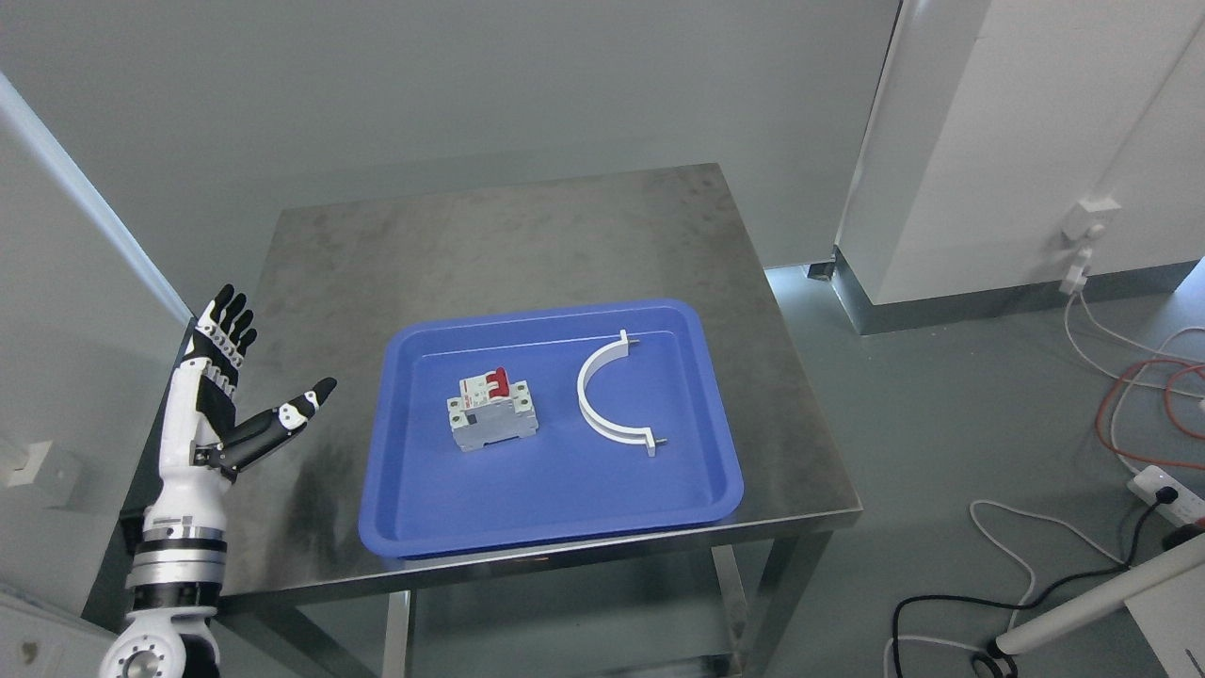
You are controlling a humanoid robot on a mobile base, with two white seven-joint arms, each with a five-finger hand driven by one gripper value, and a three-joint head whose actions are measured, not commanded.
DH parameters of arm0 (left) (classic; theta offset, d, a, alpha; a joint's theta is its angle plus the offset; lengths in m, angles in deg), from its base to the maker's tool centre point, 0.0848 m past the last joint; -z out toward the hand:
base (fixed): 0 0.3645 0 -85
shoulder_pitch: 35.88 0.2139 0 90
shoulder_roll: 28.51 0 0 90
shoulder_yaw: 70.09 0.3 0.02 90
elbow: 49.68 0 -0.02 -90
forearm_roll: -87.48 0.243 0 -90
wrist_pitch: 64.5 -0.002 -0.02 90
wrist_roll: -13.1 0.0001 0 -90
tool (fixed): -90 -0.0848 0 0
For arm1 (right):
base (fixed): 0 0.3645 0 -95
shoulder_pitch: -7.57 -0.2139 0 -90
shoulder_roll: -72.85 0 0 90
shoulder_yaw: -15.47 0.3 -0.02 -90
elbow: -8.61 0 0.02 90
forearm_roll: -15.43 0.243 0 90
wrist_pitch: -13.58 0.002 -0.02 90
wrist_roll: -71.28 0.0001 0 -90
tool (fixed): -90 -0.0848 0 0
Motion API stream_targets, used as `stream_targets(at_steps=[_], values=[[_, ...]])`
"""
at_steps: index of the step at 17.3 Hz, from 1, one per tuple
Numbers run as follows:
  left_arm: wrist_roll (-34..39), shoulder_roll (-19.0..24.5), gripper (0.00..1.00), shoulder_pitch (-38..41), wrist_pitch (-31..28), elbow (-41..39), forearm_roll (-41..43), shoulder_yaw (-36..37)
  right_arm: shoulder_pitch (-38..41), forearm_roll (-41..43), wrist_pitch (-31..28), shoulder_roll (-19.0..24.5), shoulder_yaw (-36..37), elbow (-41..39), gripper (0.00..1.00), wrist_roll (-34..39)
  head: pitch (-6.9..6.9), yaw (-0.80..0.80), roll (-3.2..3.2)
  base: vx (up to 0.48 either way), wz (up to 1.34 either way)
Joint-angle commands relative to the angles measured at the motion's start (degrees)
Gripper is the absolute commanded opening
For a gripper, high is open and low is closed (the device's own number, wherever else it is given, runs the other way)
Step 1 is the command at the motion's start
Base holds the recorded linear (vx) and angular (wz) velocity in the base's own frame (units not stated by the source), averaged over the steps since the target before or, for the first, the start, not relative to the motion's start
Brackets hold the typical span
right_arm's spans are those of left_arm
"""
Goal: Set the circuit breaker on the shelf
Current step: 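Reach the left hand toward the white-and-red circuit breaker in the tray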
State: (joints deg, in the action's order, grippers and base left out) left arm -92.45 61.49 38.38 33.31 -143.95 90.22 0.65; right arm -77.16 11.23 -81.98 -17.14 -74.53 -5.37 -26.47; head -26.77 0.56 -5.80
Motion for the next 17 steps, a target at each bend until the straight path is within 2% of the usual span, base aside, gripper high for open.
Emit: stream_targets(at_steps=[1, 3, 6, 8, 12, 14, 17], values=[[-0.09, 1.00, 1.00, 0.18, 0.36, -0.73, -0.01, 1.77, 0.00, -0.02, 0.99, -1.00, -1.14, 0.00, 1.00, 0.01, 0.00, 0.00, 0.00, 0.003, -0.03], [-1.22, 1.31, 1.00, -0.87, 0.71, -0.65, -0.01, 2.21, 0.00, -0.02, 0.99, -1.00, -1.14, 0.00, 1.00, 0.01, 0.00, 0.00, 0.00, 0.003, -0.01], [-12.89, 12.01, 1.00, -3.42, 0.36, -0.56, 0.08, 7.12, 0.00, -0.02, 0.99, -1.00, -1.14, 0.00, 1.00, -0.07, 0.00, 0.00, 0.00, -0.004, 0.02], [-19.04, 16.42, 1.00, -5.17, 0.18, -0.56, 0.08, 10.63, 0.00, -0.02, 0.99, -1.00, -1.14, 0.00, 1.00, -0.07, 0.00, 0.00, 0.00, -0.011, 0.01], [-29.25, 18.37, 0.98, -5.71, -4.46, -0.65, 0.34, 17.23, 0.00, -0.02, 0.99, -1.00, -1.14, 0.00, 1.00, -0.07, 0.00, 0.00, 0.00, -0.003, 0.00], [-29.71, 18.29, 0.98, -5.62, -7.89, -0.65, 2.00, 19.26, 0.00, -0.02, 0.99, -1.00, -1.14, 0.00, 1.00, -0.07, 0.00, 0.00, 0.00, 0.000, 0.00], [-29.71, 16.97, 0.98, -6.23, -11.67, -0.47, 10.25, 19.62, 0.00, -0.02, 0.99, -1.00, -1.14, 0.00, 1.00, -0.07, 0.00, 0.00, 0.00, 0.002, -0.01]])
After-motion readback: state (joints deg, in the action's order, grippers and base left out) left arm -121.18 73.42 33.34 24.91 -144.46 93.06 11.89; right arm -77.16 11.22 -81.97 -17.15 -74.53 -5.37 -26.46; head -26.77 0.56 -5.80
